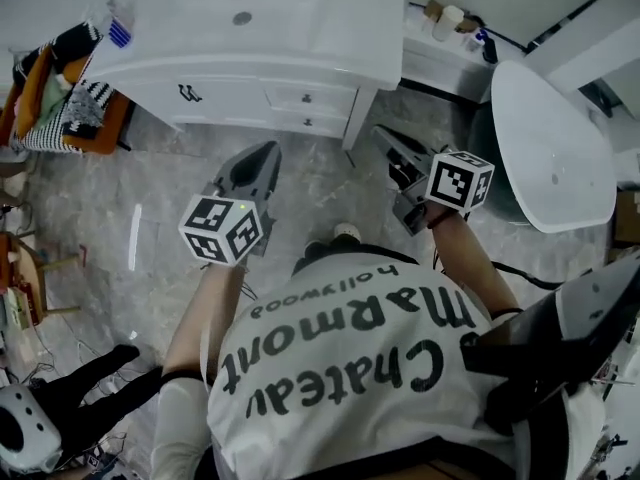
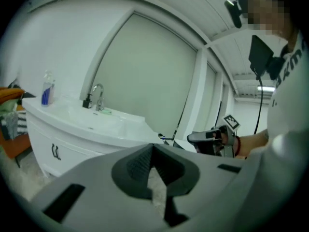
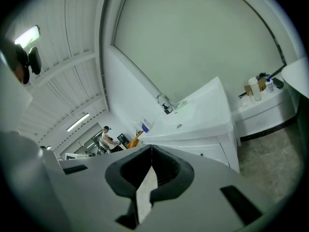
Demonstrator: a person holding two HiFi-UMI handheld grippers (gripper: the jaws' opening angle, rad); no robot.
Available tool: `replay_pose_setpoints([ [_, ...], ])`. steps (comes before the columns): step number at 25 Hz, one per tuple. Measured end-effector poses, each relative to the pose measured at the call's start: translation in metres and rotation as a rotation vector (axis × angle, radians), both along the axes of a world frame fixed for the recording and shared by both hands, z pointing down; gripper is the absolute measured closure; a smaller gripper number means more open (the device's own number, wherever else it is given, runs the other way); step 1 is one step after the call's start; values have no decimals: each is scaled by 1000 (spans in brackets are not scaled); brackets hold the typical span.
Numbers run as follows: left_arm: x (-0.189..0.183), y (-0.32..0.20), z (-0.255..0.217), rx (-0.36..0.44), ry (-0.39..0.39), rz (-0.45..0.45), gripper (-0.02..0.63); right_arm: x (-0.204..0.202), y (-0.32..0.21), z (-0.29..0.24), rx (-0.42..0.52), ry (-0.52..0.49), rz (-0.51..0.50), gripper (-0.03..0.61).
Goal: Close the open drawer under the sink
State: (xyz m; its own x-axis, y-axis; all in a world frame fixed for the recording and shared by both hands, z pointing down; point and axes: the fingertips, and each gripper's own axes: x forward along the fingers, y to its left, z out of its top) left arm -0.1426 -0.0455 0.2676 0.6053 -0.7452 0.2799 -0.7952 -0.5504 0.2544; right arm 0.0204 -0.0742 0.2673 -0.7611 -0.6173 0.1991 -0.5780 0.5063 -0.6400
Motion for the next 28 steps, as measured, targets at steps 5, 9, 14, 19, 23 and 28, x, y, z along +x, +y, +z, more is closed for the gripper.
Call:
replay_pose_setpoints([
  [5, -34, 49, 6, -1, 23, -101, 607, -8, 8, -1, -22, -28, 44, 568],
  [9, -75, 86, 44, -43, -164, -165, 607, -7, 12, 21, -105, -2, 79, 568],
  [14, -106, 117, 67, -152, -126, -269, 607, -3, 27, 45, -100, 161, 55, 568],
  [19, -116, 110, 77, -158, -90, -272, 607, 2, 23, 59, -136, 147, 112, 568],
  [23, -118, 105, 74, -148, -61, -273, 607, -1, 24, 60, -123, 148, 120, 568],
  [28, -123, 102, 73, -149, -57, -270, 607, -6, 20, 56, -107, 164, 114, 568],
])
